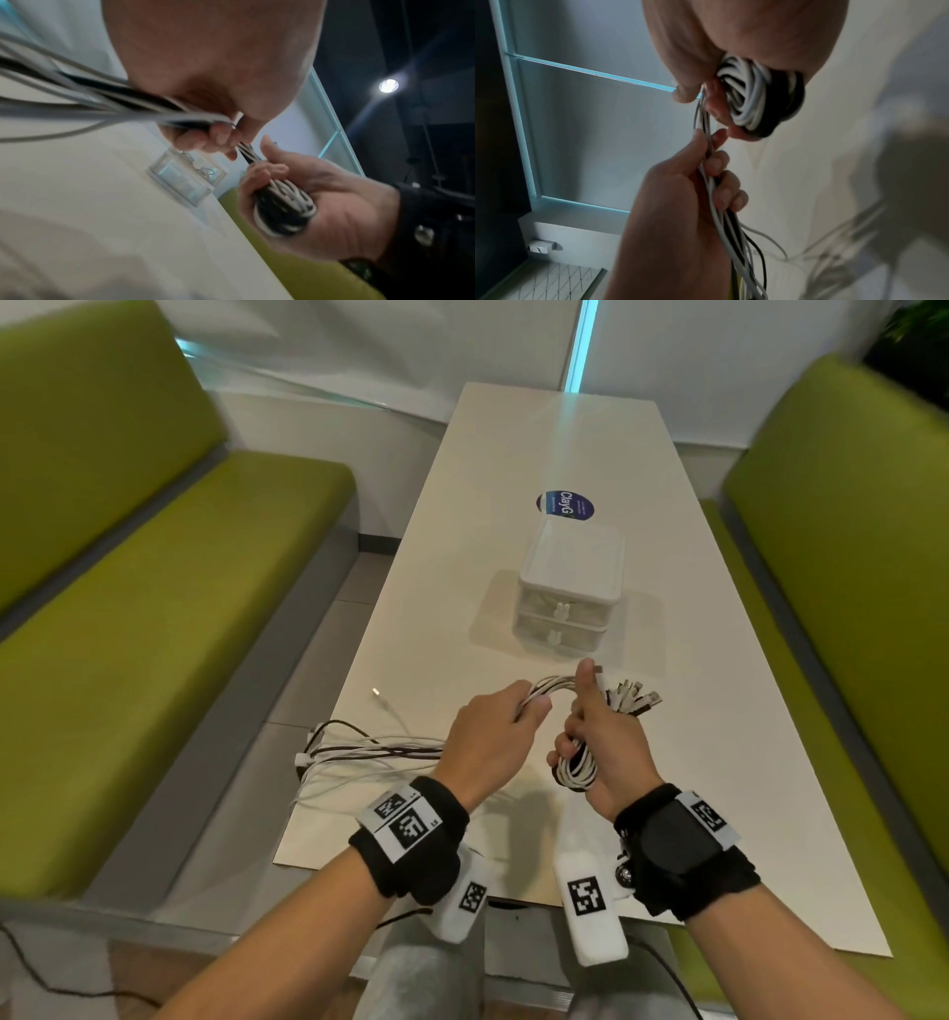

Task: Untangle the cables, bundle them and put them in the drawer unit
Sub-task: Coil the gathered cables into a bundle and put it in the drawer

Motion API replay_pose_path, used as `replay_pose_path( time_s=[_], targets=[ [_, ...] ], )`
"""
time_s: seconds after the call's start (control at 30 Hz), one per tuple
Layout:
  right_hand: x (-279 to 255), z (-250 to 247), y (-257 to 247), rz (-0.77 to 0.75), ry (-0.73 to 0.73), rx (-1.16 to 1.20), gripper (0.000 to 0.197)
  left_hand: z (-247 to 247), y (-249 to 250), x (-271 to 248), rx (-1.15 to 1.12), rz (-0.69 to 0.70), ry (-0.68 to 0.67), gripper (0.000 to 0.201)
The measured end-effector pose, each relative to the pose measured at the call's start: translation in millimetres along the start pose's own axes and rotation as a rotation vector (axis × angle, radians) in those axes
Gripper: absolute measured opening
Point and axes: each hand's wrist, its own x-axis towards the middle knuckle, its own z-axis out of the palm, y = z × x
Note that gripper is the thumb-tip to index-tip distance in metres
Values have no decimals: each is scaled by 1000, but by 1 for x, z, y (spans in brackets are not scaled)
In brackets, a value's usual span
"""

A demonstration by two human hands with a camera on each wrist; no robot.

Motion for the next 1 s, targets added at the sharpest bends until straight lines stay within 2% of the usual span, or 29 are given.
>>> replay_pose_path(
  time_s=[0.07, 0.17, 0.27, 0.37, 0.47, 0.57, 0.63, 0.7, 0.8, 0.9, 1.0],
  targets=[
    [0, 3, 2, -22, 34, -66, 51, 2, 0, -2, 25, 53, 67, 29],
    [4, 1, 9, -32, 96, -135, 56, 9, 4, -6, 83, 156, 99, 25],
    [5, 3, 14, 21, 67, -92, 62, 17, 10, -10, 120, 206, 99, 26],
    [7, 3, 13, 25, 16, -49, 57, 20, 14, -10, 144, 214, 33, 27],
    [11, 1, 12, 43, -2, -4, 55, 18, 17, -9, 299, 256, -99, 21],
    [12, 1, 12, 77, 19, 11, 32, 18, 22, -11, 443, 271, -232, 25],
    [12, 0, 13, 64, 52, 22, 27, 19, 23, -16, 479, 262, -259, 29],
    [12, 0, 12, 33, 78, 35, 28, 21, 21, -22, 435, 255, -230, 41],
    [14, -1, 6, -5, 139, 104, 26, 21, 19, -30, 243, 223, -92, 58],
    [12, 2, 3, -41, 183, 116, 27, 20, 21, -37, 16, 131, -21, 49],
    [7, 5, 3, -63, 207, 119, 31, 25, 13, -36, 127, 275, 61, 56]
  ],
)
